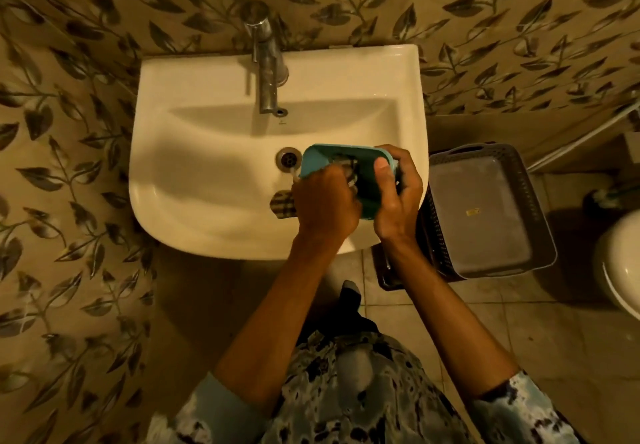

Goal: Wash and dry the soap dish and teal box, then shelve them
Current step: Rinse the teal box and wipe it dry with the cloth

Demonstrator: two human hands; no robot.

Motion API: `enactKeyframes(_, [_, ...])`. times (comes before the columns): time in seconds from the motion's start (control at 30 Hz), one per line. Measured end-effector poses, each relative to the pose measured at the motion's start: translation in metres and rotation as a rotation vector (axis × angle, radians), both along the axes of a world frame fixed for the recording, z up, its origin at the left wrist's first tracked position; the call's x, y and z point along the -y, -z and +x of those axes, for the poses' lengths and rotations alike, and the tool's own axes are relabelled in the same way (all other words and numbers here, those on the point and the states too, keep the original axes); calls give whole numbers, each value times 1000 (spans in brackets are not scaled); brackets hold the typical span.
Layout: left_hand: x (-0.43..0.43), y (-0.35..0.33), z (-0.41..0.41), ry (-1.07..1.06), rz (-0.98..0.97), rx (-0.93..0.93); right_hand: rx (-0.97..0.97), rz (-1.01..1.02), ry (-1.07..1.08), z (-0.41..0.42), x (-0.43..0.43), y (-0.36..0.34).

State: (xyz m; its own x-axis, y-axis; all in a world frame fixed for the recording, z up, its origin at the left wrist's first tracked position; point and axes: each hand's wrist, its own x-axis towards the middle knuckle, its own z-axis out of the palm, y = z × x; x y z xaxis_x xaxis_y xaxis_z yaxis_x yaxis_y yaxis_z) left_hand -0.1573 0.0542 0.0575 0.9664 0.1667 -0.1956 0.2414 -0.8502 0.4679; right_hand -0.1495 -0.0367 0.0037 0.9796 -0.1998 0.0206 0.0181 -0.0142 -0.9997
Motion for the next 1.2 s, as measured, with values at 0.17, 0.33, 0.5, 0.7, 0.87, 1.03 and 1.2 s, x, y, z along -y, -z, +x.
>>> enactKeyframes(0.17, [2,-5,3,334,-367,-244,11,-2,16,2,6,9])
enactKeyframes(0.33, [-8,9,4,215,0,61,-12,-9,-62,-3,4,7])
enactKeyframes(0.5, [-4,12,-3,-23,97,55,48,0,-32,-15,0,3])
enactKeyframes(0.7, [17,5,0,-20,-217,33,-14,64,-56,-23,-6,12])
enactKeyframes(0.87, [-2,17,4,450,-328,-259,-120,-34,-136,-12,18,12])
enactKeyframes(1.03, [-9,32,-9,641,-12,-128,-215,-126,-293,-16,27,21])
enactKeyframes(1.2, [-16,32,-15,459,173,-8,-191,-180,-308,-14,40,18])
